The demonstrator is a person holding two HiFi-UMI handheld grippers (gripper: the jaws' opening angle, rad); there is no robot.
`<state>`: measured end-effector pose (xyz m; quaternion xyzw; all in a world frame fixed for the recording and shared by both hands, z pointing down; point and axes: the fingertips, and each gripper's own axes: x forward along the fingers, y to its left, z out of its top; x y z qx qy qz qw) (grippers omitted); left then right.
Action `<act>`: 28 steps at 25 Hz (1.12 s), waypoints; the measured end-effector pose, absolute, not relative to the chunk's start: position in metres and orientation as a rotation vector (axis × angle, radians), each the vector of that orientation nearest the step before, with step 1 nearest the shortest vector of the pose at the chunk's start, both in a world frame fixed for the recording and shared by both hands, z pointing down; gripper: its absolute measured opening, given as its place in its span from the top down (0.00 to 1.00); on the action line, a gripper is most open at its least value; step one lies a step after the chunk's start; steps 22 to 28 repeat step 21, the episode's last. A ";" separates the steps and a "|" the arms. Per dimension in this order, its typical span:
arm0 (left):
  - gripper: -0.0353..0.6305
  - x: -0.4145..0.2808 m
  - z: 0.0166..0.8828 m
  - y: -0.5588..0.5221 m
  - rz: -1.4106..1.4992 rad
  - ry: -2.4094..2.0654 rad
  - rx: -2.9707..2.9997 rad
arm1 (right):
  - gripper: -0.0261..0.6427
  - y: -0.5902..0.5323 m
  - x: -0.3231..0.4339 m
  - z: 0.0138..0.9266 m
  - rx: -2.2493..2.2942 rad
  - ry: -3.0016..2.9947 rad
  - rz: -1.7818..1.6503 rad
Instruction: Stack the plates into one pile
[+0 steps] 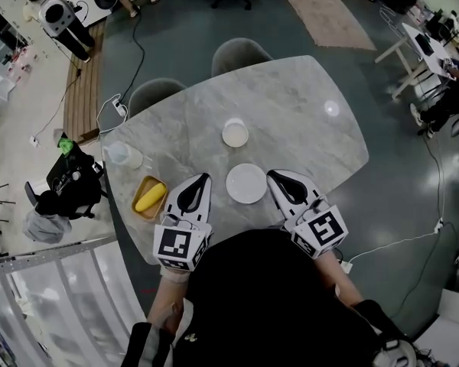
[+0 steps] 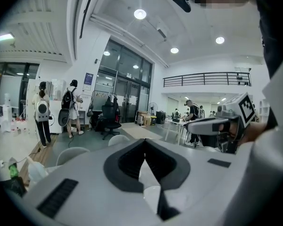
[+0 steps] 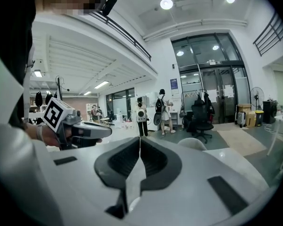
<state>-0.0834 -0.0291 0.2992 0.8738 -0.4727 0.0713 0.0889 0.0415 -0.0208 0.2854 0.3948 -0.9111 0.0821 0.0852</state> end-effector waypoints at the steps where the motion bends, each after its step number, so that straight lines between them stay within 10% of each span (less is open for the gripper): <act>1: 0.94 -0.083 0.300 -0.028 0.217 -1.405 2.598 | 0.93 -0.021 0.043 0.286 1.180 -2.713 0.243; 28: 0.94 -0.085 0.309 -0.025 0.237 -1.405 2.584 | 0.93 -0.017 0.041 0.290 1.177 -2.719 0.237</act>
